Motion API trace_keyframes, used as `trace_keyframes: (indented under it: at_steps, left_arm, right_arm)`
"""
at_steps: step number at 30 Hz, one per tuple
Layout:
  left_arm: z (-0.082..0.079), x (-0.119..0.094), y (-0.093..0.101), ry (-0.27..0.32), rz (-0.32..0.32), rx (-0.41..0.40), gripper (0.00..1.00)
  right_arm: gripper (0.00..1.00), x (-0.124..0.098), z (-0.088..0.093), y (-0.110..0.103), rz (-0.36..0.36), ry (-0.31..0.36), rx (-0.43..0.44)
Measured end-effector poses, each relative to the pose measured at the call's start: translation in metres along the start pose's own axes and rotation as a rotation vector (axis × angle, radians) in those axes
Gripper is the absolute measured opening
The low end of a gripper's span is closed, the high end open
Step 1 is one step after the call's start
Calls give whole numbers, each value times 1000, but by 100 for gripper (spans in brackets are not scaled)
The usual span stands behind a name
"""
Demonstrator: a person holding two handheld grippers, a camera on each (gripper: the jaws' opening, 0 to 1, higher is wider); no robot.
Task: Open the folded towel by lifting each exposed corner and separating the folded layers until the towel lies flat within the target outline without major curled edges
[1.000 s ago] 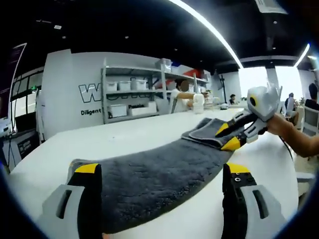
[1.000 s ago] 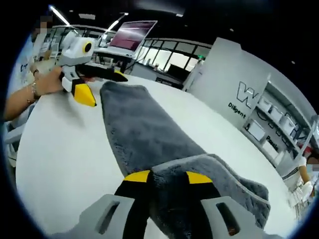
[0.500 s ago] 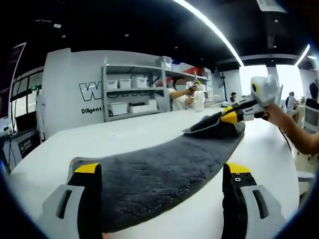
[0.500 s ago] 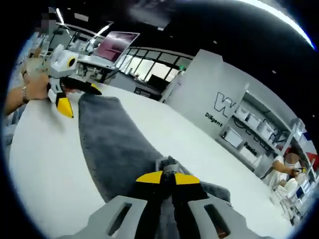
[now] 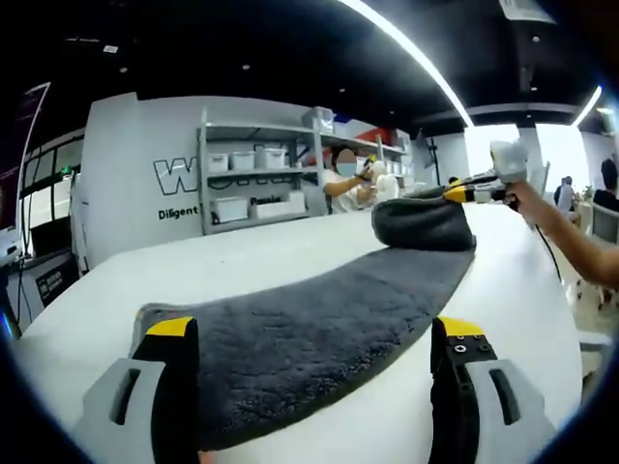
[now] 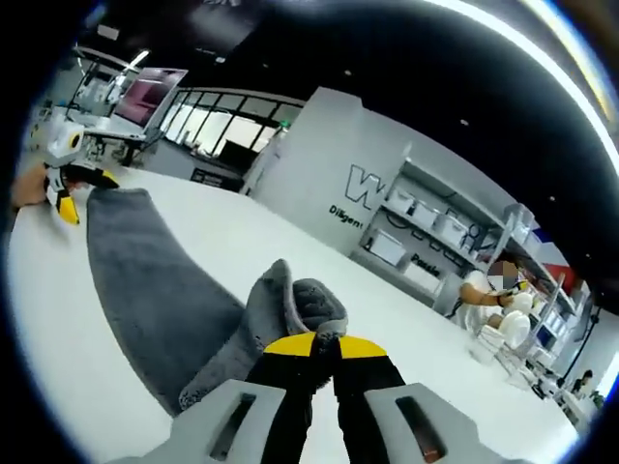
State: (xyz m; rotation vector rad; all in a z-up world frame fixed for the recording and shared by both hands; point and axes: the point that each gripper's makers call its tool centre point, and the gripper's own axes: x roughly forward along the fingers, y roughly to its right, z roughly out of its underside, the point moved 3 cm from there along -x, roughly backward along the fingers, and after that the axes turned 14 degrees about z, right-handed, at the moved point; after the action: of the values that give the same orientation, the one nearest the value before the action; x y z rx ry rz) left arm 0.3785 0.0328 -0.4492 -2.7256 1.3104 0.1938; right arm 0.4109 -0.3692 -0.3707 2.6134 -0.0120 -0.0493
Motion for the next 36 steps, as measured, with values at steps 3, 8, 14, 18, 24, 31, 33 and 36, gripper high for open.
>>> trace_keyframes:
  at_steps: [3, 8, 14, 18, 24, 31, 33, 36]
  left_arm:
    - [0, 0, 1, -3, 2, 1, 98]
    - [2, 1, 2, -15, 3, 13, 98]
    - [1, 0, 1, -15, -3, 19, 99]
    - [1, 0, 2, -15, -4, 22, 99]
    - [1, 0, 2, -20, -6, 23, 99]
    - [-1, 4, -8, -25, -6, 24, 99]
    - [-1, 2, -7, -26, -6, 25, 99]
    - [-3, 2, -12, -26, -7, 27, 99]
  right_arm:
    - [2, -3, 7, 23, 44, -12, -2]
    - [2, -5, 22, 60, 109, -41, -21]
    - [2, -5, 40, 95, 181, -75, -19]
    - [2, -6, 56, 117, 236, -110, -34]
    - [2, -7, 100, 132, 246, -207, -8]
    - [3, -11, 143, 130, 230, -292, 16]
    - [3, -13, 154, 127, 216, -324, 9]
    - [3, -15, 165, 120, 189, -364, -15]
